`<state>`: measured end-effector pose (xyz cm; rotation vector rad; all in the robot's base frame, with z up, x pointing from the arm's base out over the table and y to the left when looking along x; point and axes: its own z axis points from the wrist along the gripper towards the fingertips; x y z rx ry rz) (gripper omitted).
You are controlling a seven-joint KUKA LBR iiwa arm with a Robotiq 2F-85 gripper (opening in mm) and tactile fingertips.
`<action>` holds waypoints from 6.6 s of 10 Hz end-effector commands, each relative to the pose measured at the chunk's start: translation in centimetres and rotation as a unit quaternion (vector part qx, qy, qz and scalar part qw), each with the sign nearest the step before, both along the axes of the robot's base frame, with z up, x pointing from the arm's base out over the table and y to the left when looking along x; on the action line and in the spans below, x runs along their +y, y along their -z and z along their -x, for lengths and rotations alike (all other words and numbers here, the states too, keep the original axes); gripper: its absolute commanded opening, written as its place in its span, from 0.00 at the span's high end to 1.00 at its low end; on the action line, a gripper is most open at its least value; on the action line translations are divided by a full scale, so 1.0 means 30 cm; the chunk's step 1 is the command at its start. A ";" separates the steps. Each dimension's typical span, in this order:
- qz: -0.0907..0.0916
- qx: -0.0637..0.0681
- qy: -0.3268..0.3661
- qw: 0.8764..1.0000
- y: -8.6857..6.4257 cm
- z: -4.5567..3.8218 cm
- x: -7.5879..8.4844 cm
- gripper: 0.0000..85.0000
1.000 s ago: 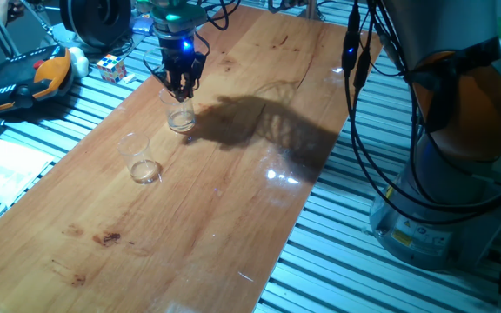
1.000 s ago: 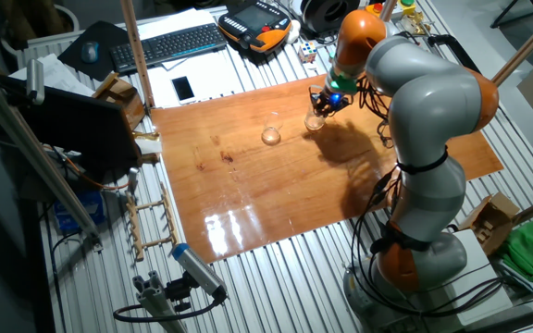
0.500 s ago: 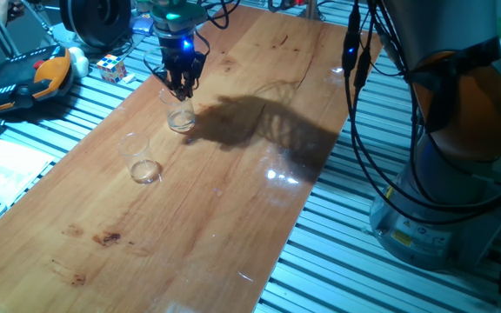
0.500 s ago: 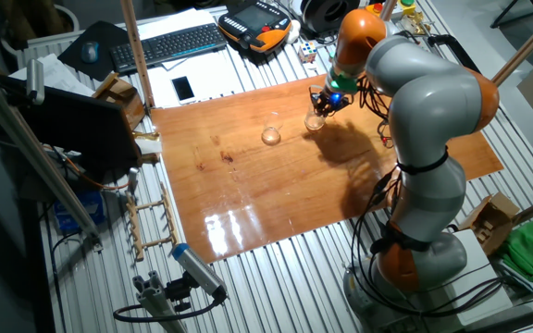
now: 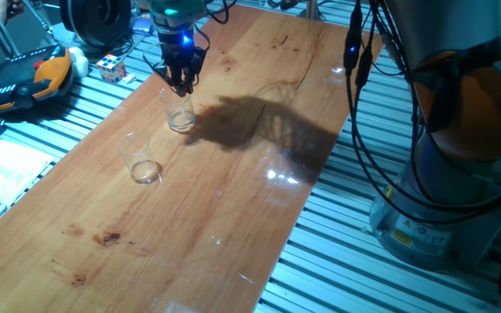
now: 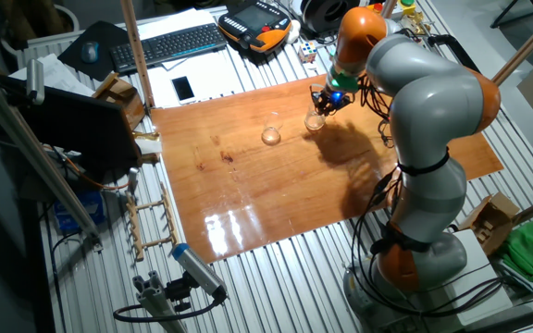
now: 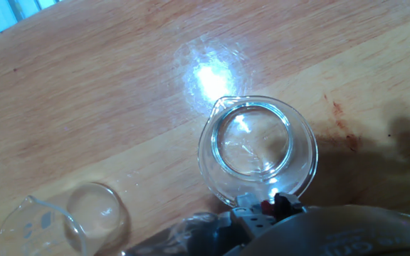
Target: Transfer liquid using a dropper
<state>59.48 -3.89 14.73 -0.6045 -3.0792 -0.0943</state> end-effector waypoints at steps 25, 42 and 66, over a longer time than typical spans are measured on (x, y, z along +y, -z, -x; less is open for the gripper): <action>0.012 -0.042 -0.022 0.999 -0.290 0.087 0.119 0.79; 0.030 -0.045 -0.034 0.998 -0.234 0.086 0.192 0.79; 0.028 -0.051 -0.043 0.997 -0.216 0.099 0.301 0.79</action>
